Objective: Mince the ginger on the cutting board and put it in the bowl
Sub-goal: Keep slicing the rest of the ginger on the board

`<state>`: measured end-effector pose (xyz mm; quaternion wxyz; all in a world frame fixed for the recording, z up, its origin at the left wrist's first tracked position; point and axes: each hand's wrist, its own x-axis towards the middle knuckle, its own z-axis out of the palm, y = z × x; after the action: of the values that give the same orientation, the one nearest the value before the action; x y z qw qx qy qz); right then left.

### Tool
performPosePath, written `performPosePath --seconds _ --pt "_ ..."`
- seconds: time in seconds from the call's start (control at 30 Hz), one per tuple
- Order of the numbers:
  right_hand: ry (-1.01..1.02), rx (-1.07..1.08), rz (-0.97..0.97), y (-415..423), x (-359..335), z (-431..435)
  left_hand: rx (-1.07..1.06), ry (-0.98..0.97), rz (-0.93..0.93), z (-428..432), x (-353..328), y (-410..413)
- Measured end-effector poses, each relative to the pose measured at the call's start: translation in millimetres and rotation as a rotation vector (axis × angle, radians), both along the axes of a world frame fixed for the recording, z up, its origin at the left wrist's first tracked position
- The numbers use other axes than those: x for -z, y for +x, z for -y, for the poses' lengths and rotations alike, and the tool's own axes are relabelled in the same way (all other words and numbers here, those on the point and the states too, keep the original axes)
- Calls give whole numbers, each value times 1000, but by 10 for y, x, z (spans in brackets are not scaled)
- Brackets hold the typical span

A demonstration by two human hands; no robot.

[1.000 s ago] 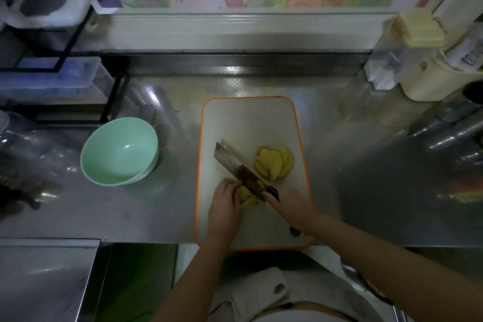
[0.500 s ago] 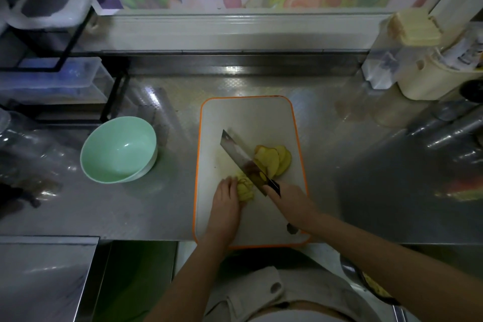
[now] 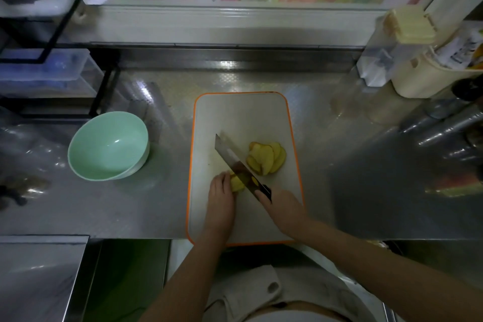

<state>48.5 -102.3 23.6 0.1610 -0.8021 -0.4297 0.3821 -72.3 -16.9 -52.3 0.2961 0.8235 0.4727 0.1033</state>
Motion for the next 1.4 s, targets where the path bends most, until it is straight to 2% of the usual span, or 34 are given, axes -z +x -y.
performPosePath --seconds 0.13,0.27,0.37,0.43,0.53,0.67,0.9,1.13,1.4 --pt "-8 -3 -24 18 27 5 57 52 -66 -28 -9 -43" --pt "-15 -3 -14 25 34 -8 121 226 -125 -74 -36 -81" --pt "-1 -2 -11 24 36 -3 139 287 -106 -25 -39 -99" --pt "0 -2 -34 21 41 0 130 273 -93 11 0 -112" --pt "-7 -2 -46 23 59 -9 106 149 -68 22 -9 -103" --pt "-29 -19 -39 27 67 -38 107 130 -43 3 -14 -93" --pt "-92 -9 -75 4 70 -110 95 180 12 1 22 -74" --pt "-115 -87 -14 -45 162 -188 137 294 39 -20 40 -87" --pt "-80 -70 -49 90 183 -154 120 262 10 -14 76 -86"
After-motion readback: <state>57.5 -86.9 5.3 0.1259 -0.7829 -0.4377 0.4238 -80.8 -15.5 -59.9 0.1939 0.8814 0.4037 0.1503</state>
